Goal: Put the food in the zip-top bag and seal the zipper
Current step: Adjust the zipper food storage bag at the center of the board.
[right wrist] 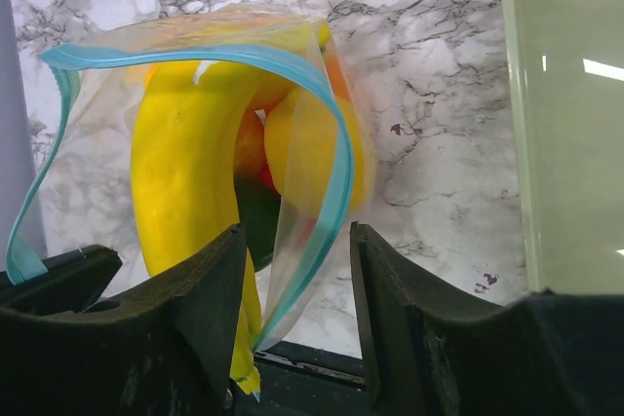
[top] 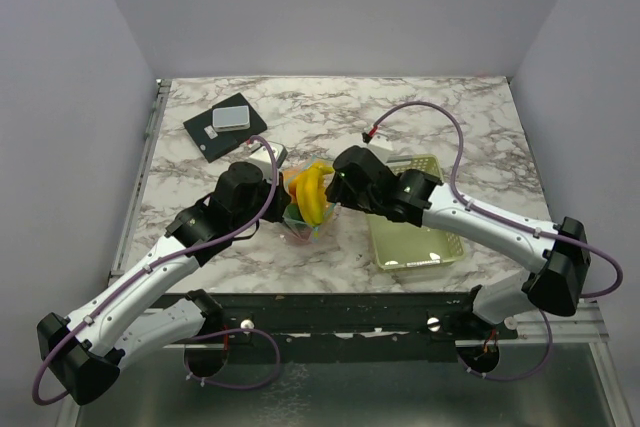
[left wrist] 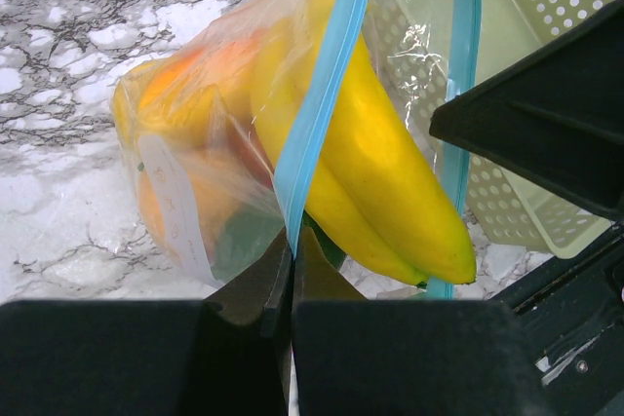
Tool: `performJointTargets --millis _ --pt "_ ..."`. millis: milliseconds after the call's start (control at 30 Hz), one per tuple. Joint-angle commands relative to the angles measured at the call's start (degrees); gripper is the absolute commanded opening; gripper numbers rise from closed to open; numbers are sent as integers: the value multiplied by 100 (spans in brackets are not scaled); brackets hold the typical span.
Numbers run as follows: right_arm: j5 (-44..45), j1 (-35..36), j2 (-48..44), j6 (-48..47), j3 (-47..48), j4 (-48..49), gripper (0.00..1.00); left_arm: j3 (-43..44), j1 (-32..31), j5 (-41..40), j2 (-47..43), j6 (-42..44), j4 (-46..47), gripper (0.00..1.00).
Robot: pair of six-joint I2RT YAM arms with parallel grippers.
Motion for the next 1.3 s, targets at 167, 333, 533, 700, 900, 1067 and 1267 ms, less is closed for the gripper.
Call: performJointTargets --millis 167,333,533,700,900,1067,1267 --pt "-324 -10 400 285 -137 521 44 -46 20 87 -13 -29 27 0" --pt "-336 -10 469 365 -150 481 25 -48 20 83 -27 -27 31 0" --pt "-255 -5 166 355 -247 432 1 -18 24 102 -55 -54 31 0" --pt "-117 -6 -231 53 -270 332 1 124 16 215 -125 -97 -26 0" --pt "-49 -10 -518 -475 -8 86 1 557 16 220 -154 -167 -344 0" --pt "-42 -10 -533 -709 268 -32 1 993 14 -10 -83 -120 -542 0" --pt "49 -10 -660 -814 285 -8 1 1024 22 -185 2 -254 -577 0"
